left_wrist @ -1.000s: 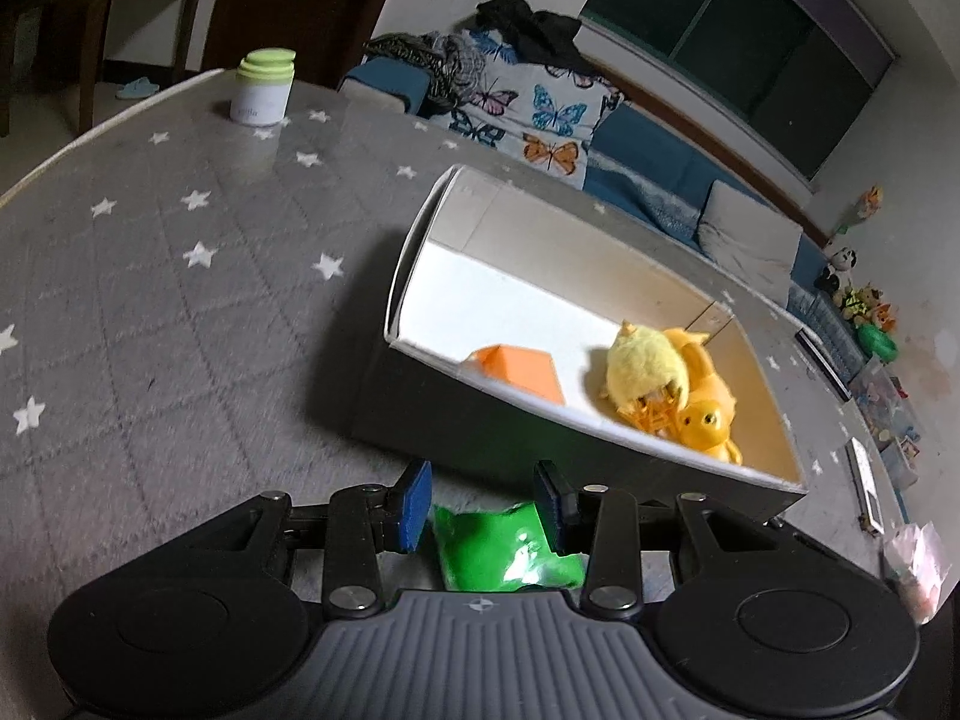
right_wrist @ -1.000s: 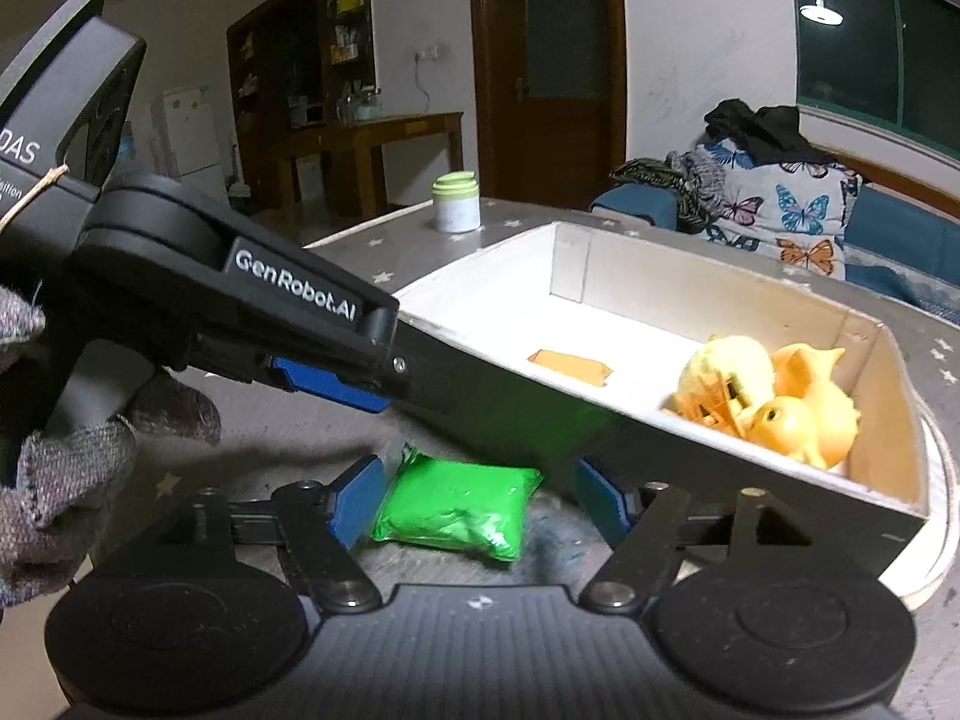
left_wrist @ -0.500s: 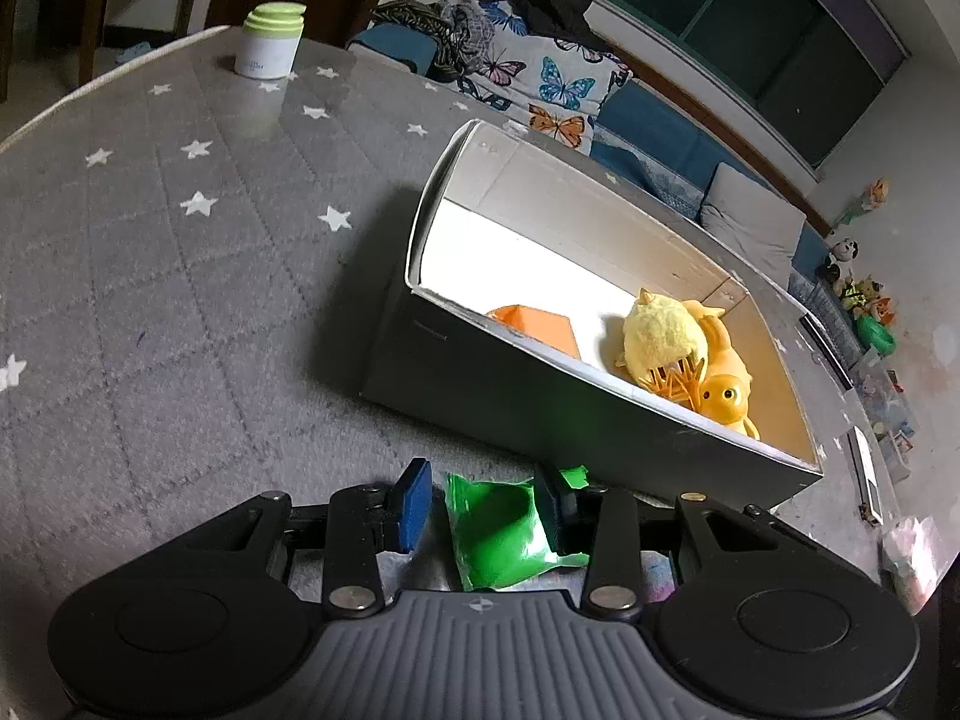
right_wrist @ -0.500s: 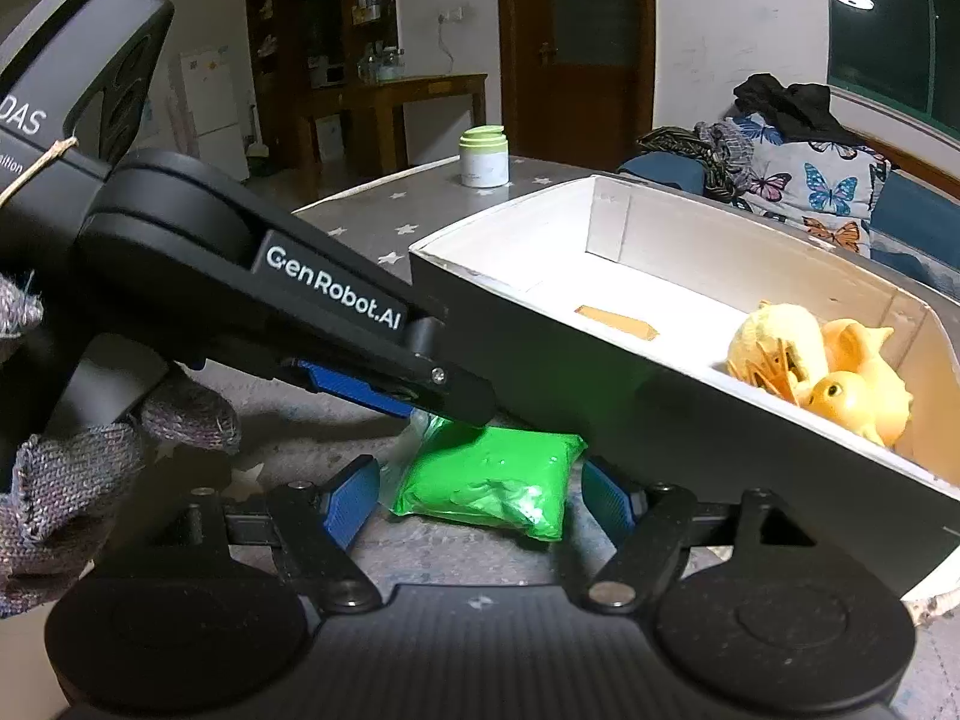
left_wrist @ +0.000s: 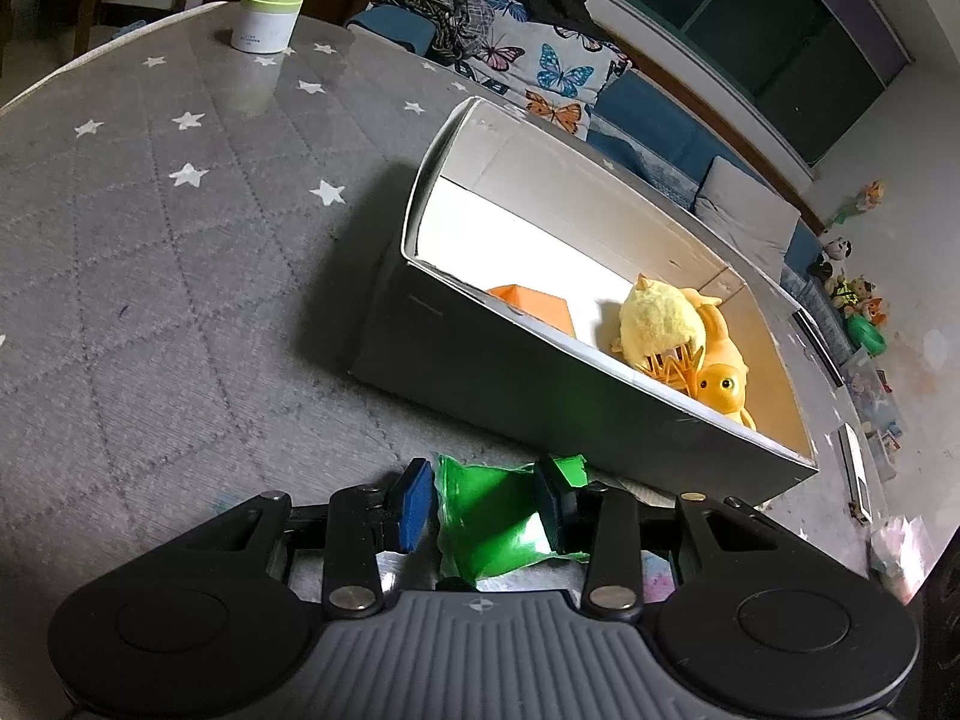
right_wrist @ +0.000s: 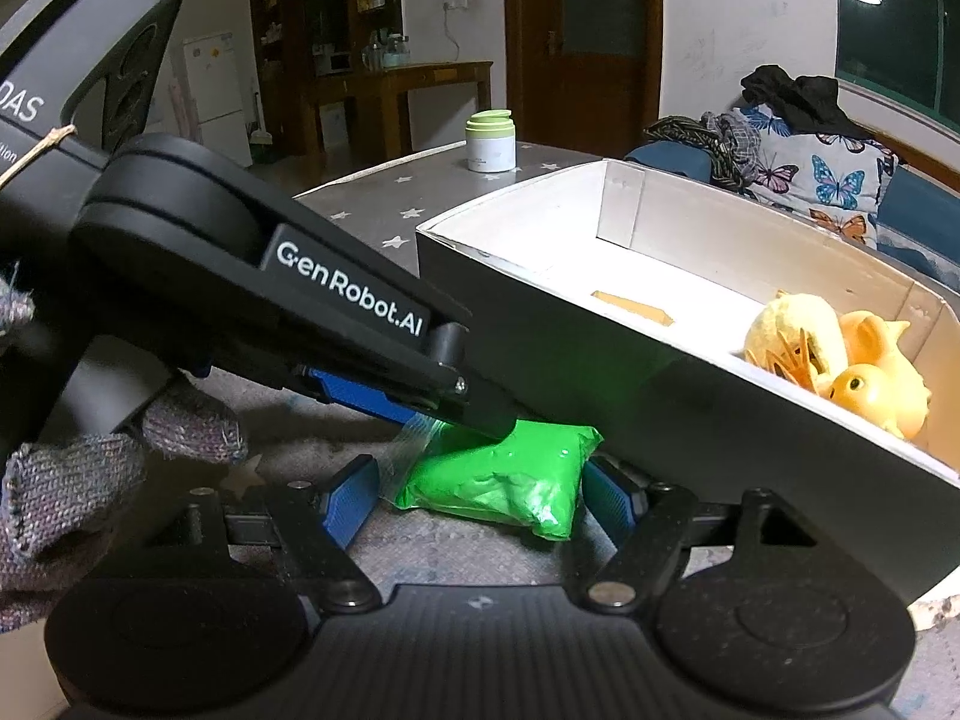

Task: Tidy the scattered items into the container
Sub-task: 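Close the left tool on the green soft pack, then lift the green pack with the left tool over the white box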

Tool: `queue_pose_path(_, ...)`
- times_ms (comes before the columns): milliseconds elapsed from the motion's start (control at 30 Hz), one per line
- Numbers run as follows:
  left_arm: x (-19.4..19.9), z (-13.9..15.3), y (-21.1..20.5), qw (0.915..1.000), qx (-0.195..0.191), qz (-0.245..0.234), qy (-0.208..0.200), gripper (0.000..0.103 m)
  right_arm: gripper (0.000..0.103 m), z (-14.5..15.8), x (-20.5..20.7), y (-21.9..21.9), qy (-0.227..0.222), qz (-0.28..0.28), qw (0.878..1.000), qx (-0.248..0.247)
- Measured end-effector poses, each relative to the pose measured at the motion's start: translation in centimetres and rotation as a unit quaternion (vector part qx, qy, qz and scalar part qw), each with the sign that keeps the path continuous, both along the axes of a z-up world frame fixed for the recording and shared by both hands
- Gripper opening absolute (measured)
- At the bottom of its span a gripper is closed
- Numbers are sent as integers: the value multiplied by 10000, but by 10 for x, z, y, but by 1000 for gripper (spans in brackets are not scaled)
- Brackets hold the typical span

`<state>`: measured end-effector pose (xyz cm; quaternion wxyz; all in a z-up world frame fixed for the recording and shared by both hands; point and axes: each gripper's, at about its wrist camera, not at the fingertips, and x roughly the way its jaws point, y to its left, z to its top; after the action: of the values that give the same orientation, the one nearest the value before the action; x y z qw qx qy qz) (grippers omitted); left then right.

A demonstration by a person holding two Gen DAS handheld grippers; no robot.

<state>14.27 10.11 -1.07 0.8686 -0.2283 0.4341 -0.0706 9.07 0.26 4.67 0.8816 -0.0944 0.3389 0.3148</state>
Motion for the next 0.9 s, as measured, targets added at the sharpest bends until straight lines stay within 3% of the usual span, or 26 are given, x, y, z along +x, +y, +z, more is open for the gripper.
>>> queue_pose_path(900,-10,3,-17,9997,192,154,42,41,65,4,-8,-5,-51,-138,9999,5)
